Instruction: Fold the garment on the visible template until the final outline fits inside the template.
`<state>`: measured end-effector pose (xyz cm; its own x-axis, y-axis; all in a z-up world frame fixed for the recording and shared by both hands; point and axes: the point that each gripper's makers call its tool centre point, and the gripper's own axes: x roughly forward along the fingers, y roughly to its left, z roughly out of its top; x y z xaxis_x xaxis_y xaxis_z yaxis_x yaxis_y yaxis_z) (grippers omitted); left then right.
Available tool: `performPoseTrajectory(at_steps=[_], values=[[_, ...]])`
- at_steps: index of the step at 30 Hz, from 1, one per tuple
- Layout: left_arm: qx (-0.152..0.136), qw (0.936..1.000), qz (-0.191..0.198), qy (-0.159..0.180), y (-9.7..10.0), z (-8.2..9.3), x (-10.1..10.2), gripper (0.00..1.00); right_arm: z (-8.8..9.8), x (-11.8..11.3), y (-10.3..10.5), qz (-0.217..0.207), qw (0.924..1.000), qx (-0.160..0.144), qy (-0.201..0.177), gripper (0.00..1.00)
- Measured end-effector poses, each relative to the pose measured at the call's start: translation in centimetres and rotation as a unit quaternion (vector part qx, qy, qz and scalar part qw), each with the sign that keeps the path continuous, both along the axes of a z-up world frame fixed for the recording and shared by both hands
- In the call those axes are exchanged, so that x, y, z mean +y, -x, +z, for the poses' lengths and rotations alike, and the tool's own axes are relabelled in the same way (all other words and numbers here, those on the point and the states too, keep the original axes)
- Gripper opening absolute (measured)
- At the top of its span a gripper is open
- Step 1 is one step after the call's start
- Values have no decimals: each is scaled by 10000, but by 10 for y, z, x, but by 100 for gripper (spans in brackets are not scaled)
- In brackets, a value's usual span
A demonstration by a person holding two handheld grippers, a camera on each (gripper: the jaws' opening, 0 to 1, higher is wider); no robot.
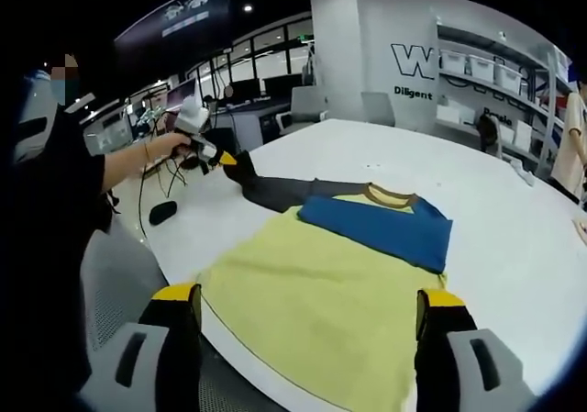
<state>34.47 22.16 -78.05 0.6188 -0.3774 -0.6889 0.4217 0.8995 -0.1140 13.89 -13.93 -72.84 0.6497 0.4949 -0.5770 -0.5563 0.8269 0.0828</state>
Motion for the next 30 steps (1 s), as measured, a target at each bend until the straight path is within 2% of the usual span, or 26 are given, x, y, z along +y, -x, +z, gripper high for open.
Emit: performPoseTrajectory(at_steps=[1, 3, 6, 11, 14, 19, 22, 30], values=[[104, 9999, 14, -1, 0, 4, -6, 0, 0, 0, 0, -4, 10000, -2, -1, 97], [54, 9999, -85, -1, 0, 8, -12, 0, 0, 0, 0, 2, 10000, -12, -3, 97], [110, 9993, -220, 266, 1, 23, -35, 0, 0, 0, 1, 11, 10000, -11, -2, 97], [121, 9984, -447, 330, -1, 36, -60, 0, -2, 1, 2, 53, 10000, 4, 14, 98], [71, 9965, -745, 381, -2, 42, -77, 0, -2, 2, 3, 73, 10000, 13, 13, 98], [153, 9952, -854, 446, -4, 47, -101, 0, -3, 2, 3, 97, 10000, 18, 18, 98], [210, 9933, -951, 614, -6, 54, -122, 0, -3, 3, 3, 118, 9999, 27, 20, 98], [166, 9883, -1371, 649, -10, 68, -170, 0, -5, 2, 2, 137, 9999, 39, 28, 98]])
